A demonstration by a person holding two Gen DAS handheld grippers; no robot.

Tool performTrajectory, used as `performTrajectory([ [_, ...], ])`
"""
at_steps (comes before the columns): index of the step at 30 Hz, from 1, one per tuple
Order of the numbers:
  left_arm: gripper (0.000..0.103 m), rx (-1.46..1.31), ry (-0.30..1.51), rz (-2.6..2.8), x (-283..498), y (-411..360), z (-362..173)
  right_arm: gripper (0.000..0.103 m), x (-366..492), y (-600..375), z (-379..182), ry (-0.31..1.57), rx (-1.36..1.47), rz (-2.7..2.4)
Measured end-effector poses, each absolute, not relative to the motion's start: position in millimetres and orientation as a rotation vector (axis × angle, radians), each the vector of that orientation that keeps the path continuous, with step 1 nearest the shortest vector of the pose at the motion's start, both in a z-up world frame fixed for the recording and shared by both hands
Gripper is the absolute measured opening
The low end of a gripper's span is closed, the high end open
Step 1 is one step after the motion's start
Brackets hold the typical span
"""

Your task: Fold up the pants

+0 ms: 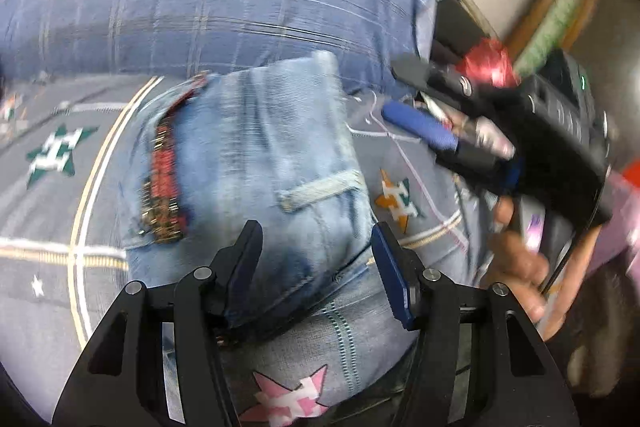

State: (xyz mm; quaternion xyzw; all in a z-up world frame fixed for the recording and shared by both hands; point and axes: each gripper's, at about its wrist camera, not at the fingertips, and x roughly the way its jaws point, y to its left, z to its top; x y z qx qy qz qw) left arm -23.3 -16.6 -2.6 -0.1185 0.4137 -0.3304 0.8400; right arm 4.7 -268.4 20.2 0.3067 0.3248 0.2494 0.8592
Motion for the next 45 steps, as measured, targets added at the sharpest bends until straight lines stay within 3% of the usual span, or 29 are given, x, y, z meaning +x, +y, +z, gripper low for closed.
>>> performTrajectory([
  [4,0.056,-0.352,0.919,-0.626,-7.8,3.1,-10.5,0.047,21.5,-236.3,5.7,0.812,0.513,0.486],
  [6,0.056,-0.395,0.964,-0.605,0.7,5.6,-19.5,0.012,30.4,-221.9,2.1,0.853,0.414,0.427],
  [9,0.056,-0.427,0.974,-0.614,0.8,5.7,-21.1,0.006,30.2,-218.3,11.3,0.817,0.370,0.428],
  [13,0.056,-0.365,0.985,-0.599,-1.0,-5.9,-23.8,0.005,29.2,-235.6,7.0,0.860,0.359,0.359],
  [19,0.056,-0.262,1.017,-0.568,-5.6,-21.1,-36.8,0.006,65.2,-250.0,-67.8,1.183,0.442,0.221],
  [25,0.056,-0.440,0.870,-0.613,-23.4,22.0,1.3,0.009,48.5,-263.0,-42.9,1.047,0.512,0.269],
  [26,0.056,-0.443,0.865,-0.581,-22.4,27.5,1.8,0.011,42.9,-270.0,-35.9,1.009,0.550,0.284],
  [27,0.056,-0.453,0.871,-0.558,-21.4,31.7,0.0,0.020,37.1,-280.2,-29.0,0.958,0.603,0.299],
  [28,0.056,-0.475,0.901,-0.544,-18.3,35.1,-6.3,0.029,32.5,-290.2,-24.1,0.908,0.655,0.311],
  [29,0.056,-0.493,0.935,-0.540,-14.9,35.4,-13.0,0.049,31.8,-291.7,-22.3,0.885,0.680,0.311],
  [30,0.056,-0.516,0.965,-0.543,-13.1,35.3,-19.8,0.053,29.9,-297.7,-21.6,0.854,0.720,0.302],
  [34,0.056,-0.527,0.947,-0.636,-23.4,19.7,-22.5,0.053,32.9,-298.4,-30.9,0.881,0.785,0.364],
  [40,0.056,-0.325,0.951,-0.692,-38.0,-33.3,-22.0,0.037,36.7,-271.9,-27.3,0.906,0.682,0.377],
  [45,0.052,-0.330,1.031,-0.686,-33.4,-43.8,-42.1,0.023,40.1,-267.7,-38.5,0.970,0.607,0.297],
])
